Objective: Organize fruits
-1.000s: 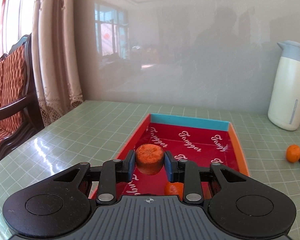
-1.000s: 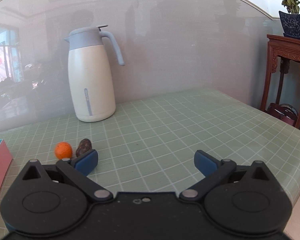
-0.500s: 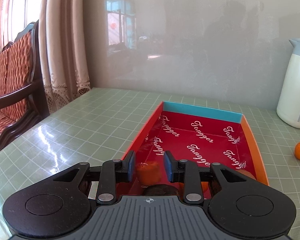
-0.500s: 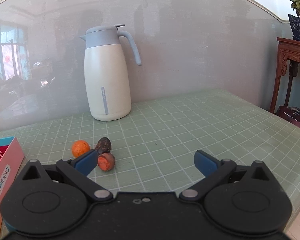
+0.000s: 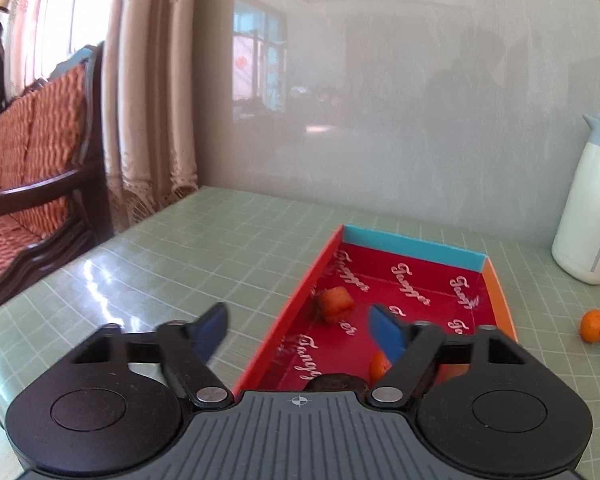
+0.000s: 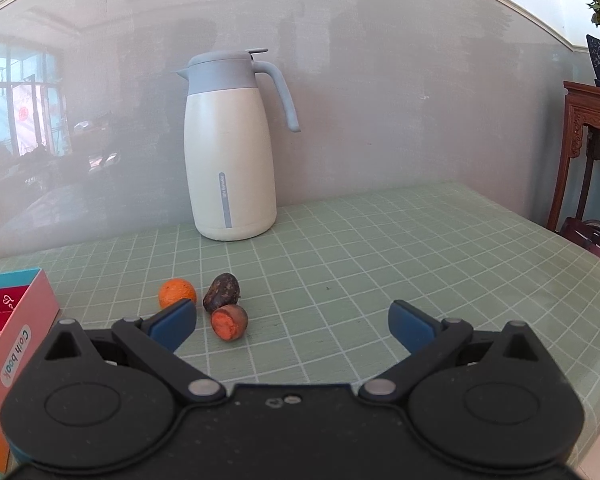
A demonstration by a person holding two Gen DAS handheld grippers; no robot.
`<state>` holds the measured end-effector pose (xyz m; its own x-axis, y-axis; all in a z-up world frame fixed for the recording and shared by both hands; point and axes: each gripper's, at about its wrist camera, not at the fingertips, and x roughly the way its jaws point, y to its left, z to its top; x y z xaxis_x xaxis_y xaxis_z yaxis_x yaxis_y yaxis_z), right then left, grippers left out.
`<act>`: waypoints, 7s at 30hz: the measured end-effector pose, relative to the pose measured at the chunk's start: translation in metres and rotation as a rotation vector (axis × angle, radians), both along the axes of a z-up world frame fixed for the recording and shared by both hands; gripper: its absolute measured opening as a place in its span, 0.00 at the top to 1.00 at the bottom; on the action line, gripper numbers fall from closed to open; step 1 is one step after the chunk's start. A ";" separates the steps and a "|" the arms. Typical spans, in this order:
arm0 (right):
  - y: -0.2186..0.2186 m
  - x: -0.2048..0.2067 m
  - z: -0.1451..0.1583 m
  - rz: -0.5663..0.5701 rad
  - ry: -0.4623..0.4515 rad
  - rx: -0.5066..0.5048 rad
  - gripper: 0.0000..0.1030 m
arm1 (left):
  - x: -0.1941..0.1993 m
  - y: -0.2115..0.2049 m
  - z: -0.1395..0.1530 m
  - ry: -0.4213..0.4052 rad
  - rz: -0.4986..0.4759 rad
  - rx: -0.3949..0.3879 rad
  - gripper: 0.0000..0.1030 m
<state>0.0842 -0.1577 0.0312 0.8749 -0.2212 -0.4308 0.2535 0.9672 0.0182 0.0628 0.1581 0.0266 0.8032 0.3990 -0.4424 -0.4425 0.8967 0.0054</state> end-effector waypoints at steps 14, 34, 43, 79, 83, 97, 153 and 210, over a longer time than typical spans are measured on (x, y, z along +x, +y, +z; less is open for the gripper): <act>-0.003 -0.003 0.001 0.002 0.000 -0.004 0.00 | -0.015 -0.024 0.004 0.006 -0.060 0.008 0.13; -0.011 -0.008 -0.001 0.051 0.016 -0.004 0.00 | -0.060 -0.051 0.005 -0.025 -0.137 0.016 0.06; 0.020 0.002 -0.006 0.137 0.040 -0.040 0.00 | -0.082 -0.032 0.003 -0.046 -0.078 0.024 0.03; 0.009 0.080 -0.038 0.285 0.227 0.077 0.73 | -0.103 0.023 -0.001 -0.082 0.060 0.003 0.00; 0.009 0.082 -0.040 0.288 0.236 0.076 0.83 | -0.103 0.023 -0.001 -0.077 0.061 0.000 0.00; 0.020 0.069 -0.032 0.346 0.198 0.051 0.96 | -0.101 0.021 -0.001 -0.071 0.058 -0.002 0.00; 0.166 0.033 -0.001 0.864 0.095 0.108 0.69 | -0.115 0.039 -0.004 -0.061 0.119 0.021 0.00; -0.117 -0.005 0.004 -0.049 0.011 0.000 0.00 | 0.006 -0.170 -0.018 0.038 -0.421 0.108 0.00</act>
<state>0.0795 -0.2743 0.0351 0.8584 -0.2632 -0.4403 0.3003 0.9537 0.0153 0.0687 -0.0118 0.0082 0.8896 0.0860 -0.4485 -0.0363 0.9923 0.1182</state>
